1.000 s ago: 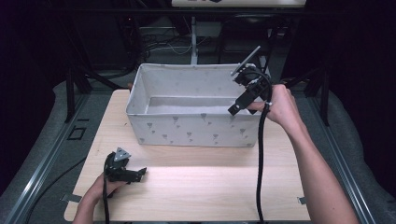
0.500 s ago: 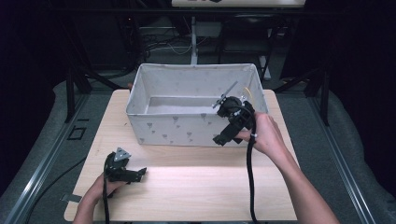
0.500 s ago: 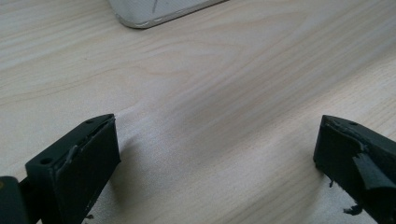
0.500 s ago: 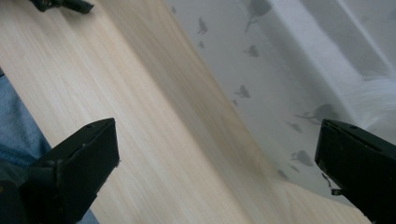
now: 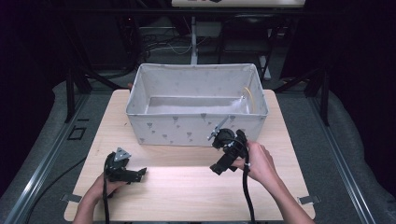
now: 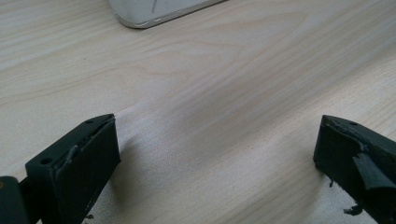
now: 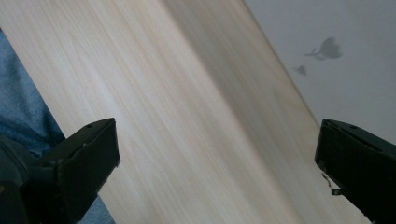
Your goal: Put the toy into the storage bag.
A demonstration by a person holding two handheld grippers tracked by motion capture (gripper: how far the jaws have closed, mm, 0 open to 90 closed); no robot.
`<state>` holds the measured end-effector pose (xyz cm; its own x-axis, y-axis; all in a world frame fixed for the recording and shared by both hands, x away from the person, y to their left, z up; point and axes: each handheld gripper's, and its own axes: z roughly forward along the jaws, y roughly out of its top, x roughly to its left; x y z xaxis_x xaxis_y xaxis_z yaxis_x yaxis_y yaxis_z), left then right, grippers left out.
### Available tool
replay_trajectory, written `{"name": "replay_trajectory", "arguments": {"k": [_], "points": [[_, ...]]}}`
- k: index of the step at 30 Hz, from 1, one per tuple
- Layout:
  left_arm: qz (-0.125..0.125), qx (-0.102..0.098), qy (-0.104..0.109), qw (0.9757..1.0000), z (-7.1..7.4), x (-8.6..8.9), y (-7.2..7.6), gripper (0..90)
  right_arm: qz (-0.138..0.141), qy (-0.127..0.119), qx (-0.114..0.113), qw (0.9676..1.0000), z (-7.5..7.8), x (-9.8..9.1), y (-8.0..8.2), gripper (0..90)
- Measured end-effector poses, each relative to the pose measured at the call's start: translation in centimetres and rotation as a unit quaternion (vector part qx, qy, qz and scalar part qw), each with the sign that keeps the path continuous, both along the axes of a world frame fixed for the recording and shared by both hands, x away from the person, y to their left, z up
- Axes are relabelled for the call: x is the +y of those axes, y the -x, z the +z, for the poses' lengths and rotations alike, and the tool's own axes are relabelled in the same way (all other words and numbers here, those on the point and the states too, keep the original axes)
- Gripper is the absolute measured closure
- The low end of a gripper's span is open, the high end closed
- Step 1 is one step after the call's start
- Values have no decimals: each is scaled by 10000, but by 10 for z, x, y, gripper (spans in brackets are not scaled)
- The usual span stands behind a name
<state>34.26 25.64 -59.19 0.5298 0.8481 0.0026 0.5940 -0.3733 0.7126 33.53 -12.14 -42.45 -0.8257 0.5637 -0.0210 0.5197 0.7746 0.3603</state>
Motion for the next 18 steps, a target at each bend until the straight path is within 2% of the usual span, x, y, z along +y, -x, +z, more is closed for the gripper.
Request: {"name": "replay_trajectory", "arguments": {"k": [6,12,14,15,18], "points": [[-1,0,-2,10000,0,0,0,2,29,149,175,9997,-28,-1,6,0],[-1,1,-2,10000,0,0,0,2,-77,58,362,9993,-56,-7,11,0],[-1,0,-2,10000,0,0,0,2,-104,62,411,9991,-64,-9,13,0],[0,0,-1,10000,0,0,0,2,-93,142,420,9990,-66,-10,13,0],[0,1,-1,10000,0,0,0,2,-157,100,460,9988,-78,-13,16,0]]}}
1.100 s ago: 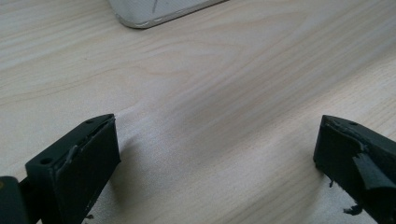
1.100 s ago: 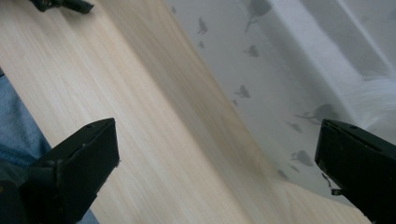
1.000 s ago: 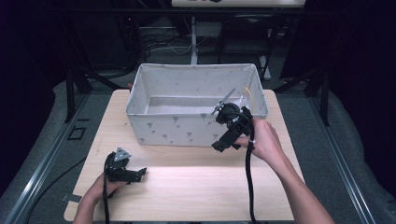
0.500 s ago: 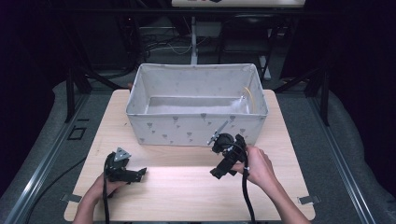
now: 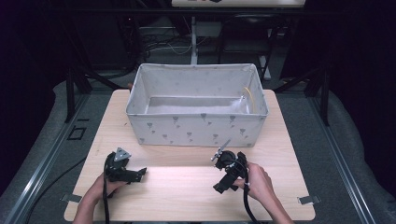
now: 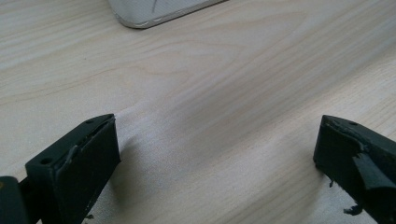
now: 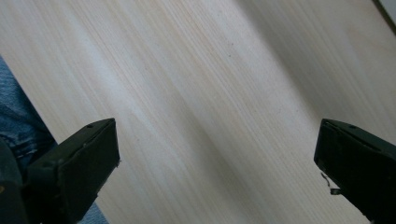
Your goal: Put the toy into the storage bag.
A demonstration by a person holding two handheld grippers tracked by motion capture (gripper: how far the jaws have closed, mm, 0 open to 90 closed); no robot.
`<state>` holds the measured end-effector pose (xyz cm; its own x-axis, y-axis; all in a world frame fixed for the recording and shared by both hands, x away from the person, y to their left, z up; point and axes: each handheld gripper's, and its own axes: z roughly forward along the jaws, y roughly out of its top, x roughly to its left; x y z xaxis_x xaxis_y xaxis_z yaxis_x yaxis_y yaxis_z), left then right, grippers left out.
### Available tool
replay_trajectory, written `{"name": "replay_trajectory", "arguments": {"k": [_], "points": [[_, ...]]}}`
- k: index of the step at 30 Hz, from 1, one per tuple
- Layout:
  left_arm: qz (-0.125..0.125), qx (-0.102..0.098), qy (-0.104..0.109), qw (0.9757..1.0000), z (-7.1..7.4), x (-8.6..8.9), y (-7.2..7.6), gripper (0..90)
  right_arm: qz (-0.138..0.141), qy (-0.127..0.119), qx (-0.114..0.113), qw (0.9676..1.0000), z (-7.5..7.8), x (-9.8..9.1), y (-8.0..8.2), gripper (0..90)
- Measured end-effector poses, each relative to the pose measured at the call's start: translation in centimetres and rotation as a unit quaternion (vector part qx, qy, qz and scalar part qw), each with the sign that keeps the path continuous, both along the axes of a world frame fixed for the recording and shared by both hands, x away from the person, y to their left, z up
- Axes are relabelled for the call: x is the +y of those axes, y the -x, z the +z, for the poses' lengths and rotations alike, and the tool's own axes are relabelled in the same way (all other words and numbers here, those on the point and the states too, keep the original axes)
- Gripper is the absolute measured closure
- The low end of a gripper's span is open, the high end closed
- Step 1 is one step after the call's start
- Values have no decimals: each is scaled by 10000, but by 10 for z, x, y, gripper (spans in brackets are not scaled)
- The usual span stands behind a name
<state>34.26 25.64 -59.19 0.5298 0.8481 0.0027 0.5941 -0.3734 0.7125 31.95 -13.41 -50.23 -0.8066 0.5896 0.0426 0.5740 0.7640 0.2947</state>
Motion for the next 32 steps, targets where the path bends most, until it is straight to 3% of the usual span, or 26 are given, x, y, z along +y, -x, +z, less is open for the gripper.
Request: {"name": "replay_trajectory", "arguments": {"k": [6,11,17,19,26,32], "points": [[-1,0,0,10000,0,0,0,2,-28,69,13,10000,-14,-4,4,1],[-1,0,-1,10000,0,0,0,2,-71,114,-142,9998,-23,-8,7,4],[4,-2,0,10000,0,0,0,2,-173,-109,-248,9995,-33,-14,11,9],[5,-1,2,10000,0,0,0,2,-179,-50,-326,9993,-35,-15,13,10],[-5,24,1,10000,0,0,0,1,-189,-49,-371,9991,-39,-18,18,15],[-5,24,1,10000,0,0,0,1,-265,-236,-308,9989,-40,-22,22,16]]}}
